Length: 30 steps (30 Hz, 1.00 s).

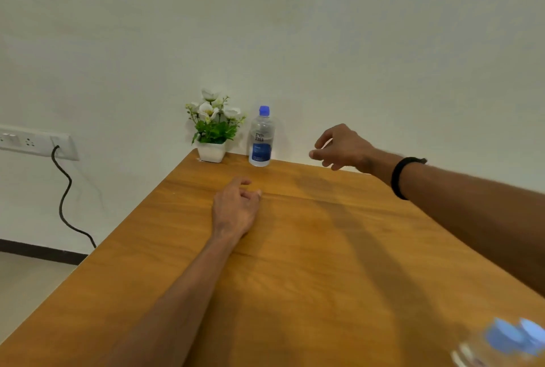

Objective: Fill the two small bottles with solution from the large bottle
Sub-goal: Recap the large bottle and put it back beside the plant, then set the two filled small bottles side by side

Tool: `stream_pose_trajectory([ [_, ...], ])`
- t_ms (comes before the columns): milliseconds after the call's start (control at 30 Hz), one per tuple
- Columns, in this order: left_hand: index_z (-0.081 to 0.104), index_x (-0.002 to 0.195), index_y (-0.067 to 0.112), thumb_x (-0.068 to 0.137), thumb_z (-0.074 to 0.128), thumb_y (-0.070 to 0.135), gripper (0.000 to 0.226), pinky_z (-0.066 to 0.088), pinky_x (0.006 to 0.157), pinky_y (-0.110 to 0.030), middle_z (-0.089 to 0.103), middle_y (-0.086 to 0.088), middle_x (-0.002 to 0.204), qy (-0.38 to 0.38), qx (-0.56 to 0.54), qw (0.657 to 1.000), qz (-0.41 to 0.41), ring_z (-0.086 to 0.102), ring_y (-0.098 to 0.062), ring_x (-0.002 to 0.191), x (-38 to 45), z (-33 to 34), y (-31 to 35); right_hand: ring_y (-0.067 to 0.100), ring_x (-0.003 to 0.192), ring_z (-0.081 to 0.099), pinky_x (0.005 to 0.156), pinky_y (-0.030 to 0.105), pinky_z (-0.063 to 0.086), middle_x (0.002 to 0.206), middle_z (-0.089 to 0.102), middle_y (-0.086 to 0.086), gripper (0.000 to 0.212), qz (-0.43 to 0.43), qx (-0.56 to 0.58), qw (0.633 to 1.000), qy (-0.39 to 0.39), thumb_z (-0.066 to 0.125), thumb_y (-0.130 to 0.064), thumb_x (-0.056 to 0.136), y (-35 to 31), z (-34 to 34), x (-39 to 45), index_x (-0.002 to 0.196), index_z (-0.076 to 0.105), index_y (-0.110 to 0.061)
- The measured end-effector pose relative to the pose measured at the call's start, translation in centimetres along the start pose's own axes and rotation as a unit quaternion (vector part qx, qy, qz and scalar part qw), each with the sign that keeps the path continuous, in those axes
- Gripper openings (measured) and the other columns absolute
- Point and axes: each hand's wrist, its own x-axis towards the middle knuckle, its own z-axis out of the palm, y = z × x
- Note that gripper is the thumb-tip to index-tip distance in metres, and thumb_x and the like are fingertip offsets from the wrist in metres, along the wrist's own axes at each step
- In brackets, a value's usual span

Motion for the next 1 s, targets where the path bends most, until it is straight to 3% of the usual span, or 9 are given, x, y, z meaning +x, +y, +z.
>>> stream_pose_trajectory([
  [167,0.070,0.123,0.017,0.096,0.073,0.037,0.034,0.060,0.090,-0.041,0.069,0.007,0.088,0.008,0.017,1.000,0.009,0.068,-0.015,0.087,-7.7,0.2,2.1,0.024,0.091,0.079,0.084,0.043,0.067,0.094,0.080,0.009,0.012,-0.017,-0.027,0.999,0.018,0.073,-0.018,0.098,3.2,-7.4,-9.0,0.105,0.073,-0.009],
  [367,0.072,0.119,0.020,0.094,0.075,0.033,0.028,0.050,0.070,-0.019,0.066,0.012,0.079,-0.062,0.019,0.996,0.061,0.062,-0.004,0.071,-18.2,1.6,5.6,0.023,0.091,0.080,0.081,0.038,0.067,0.097,0.081,0.008,0.017,0.008,0.028,0.998,0.055,0.062,-0.020,0.104,7.7,-12.9,-19.2,0.108,0.074,-0.008],
  [500,0.063,0.134,0.031,0.088,0.079,0.044,0.050,0.053,0.094,-0.031,0.065,0.014,0.100,-0.163,0.056,0.978,0.120,0.061,-0.009,0.094,-23.8,3.3,7.8,0.025,0.085,0.079,0.076,0.038,0.066,0.097,0.081,0.011,0.039,0.026,0.196,0.966,0.169,0.051,-0.041,0.111,10.5,-12.9,-25.8,0.111,0.073,-0.008],
  [600,0.059,0.137,0.039,0.079,0.081,0.057,0.064,0.054,0.098,-0.040,0.065,0.016,0.112,-0.181,0.056,0.974,0.126,0.062,-0.013,0.104,-26.0,4.4,9.2,0.025,0.082,0.077,0.074,0.038,0.064,0.093,0.081,0.010,0.043,0.033,0.253,0.938,0.233,0.049,-0.046,0.111,12.3,-11.6,-30.2,0.110,0.073,-0.010],
  [767,0.059,0.138,0.037,0.078,0.081,0.060,0.068,0.056,0.097,-0.041,0.066,0.015,0.115,-0.194,0.017,0.974,0.118,0.062,-0.011,0.102,-27.9,5.9,11.6,0.031,0.096,0.074,0.081,0.041,0.062,0.108,0.078,0.015,0.027,0.070,0.301,0.931,0.193,0.053,-0.030,0.110,14.7,-7.4,-34.5,0.121,0.070,-0.012],
  [833,0.061,0.137,0.035,0.080,0.081,0.057,0.064,0.058,0.093,-0.039,0.068,0.014,0.114,-0.189,-0.003,0.975,0.114,0.065,-0.010,0.097,-28.4,6.5,12.3,0.023,0.101,0.075,0.085,0.037,0.065,0.114,0.077,0.008,0.023,0.073,0.279,0.943,0.169,0.061,-0.024,0.106,15.5,-5.8,-35.2,0.128,0.068,-0.019],
  [933,0.064,0.134,0.031,0.084,0.081,0.048,0.055,0.060,0.088,-0.035,0.074,0.012,0.114,-0.181,-0.030,0.976,0.120,0.069,-0.007,0.089,-28.8,7.4,12.9,0.011,0.101,0.073,0.081,0.025,0.064,0.116,0.073,-0.004,0.047,0.066,0.221,0.965,0.127,0.081,-0.017,0.092,16.0,-4.1,-35.5,0.135,0.064,-0.027],
  [1000,0.067,0.130,0.030,0.086,0.080,0.045,0.049,0.060,0.085,-0.033,0.075,0.011,0.112,-0.174,-0.039,0.977,0.120,0.070,-0.005,0.088,-28.8,7.7,13.0,0.009,0.098,0.072,0.074,0.018,0.060,0.114,0.072,-0.008,0.052,0.054,0.214,0.970,0.101,0.088,-0.019,0.086,15.9,-3.4,-35.5,0.131,0.063,-0.031],
])
